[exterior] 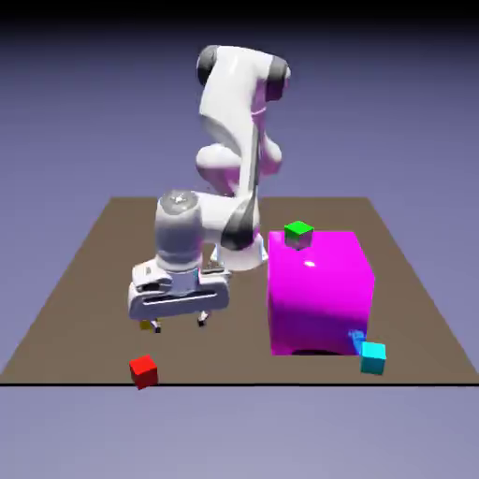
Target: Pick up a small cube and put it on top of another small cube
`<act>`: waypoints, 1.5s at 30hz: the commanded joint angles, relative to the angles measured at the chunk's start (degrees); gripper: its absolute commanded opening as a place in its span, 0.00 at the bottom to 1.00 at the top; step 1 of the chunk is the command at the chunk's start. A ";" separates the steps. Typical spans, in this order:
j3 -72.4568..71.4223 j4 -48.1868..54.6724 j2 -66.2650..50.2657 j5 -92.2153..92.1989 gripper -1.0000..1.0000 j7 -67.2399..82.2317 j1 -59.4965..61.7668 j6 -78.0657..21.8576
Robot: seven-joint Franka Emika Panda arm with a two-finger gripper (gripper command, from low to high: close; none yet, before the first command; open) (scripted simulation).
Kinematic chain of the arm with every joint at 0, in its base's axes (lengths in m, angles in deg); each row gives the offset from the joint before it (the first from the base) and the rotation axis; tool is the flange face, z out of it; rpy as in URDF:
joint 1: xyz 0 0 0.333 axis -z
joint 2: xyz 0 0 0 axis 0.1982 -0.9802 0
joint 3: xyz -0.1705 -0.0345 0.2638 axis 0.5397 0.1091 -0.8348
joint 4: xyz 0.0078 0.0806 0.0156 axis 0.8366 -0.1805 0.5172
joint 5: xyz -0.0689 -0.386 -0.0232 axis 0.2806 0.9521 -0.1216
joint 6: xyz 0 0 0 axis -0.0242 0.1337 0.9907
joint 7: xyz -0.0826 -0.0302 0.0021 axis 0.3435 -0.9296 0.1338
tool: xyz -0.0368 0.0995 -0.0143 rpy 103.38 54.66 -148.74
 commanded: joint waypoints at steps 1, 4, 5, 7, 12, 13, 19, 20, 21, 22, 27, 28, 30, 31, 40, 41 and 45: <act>1.09 1.61 -2.08 -0.28 0.50 1.22 -0.57 -1.52; 4.36 6.42 -8.31 -1.13 0.50 4.87 -2.28 -6.06; 5.45 8.02 -10.39 -1.41 0.50 6.08 -2.85 -7.58; 7.62 11.23 -14.54 -1.97 0.50 8.51 -3.99 -10.61; 13.07 19.24 -24.92 -3.37 0.50 14.59 -6.85 -18.18; 14.16 20.85 -27.00 -3.66 0.50 15.81 -7.42 -19.69; 12.42 18.41 -32.48 -5.94 0.50 17.14 -5.90 -13.07; 12.42 18.41 -32.48 -5.94 0.00 17.14 -5.90 -13.07; 12.42 18.41 -32.48 -5.94 0.00 17.14 -5.90 -13.07; 13.22 19.55 -31.13 -5.25 0.00 16.97 -6.52 -15.56; 12.76 16.28 -22.27 -2.39 0.00 9.80 -3.65 -21.16; 12.05 14.37 -20.19 -1.90 0.00 7.48 -2.24 -21.32; 10.61 10.54 -16.04 -0.91 0.00 2.84 0.58 -21.63; 9.89 8.62 -13.96 -0.42 0.00 0.52 1.99 -21.79; 3.42 -8.61 4.72 4.02 0.00 -20.34 14.69 -23.21; 3.42 -8.63 4.74 4.02 0.00 -20.37 14.70 -23.21; 1.91 -12.96 1.17 1.86 0.00 -19.05 15.71 -15.74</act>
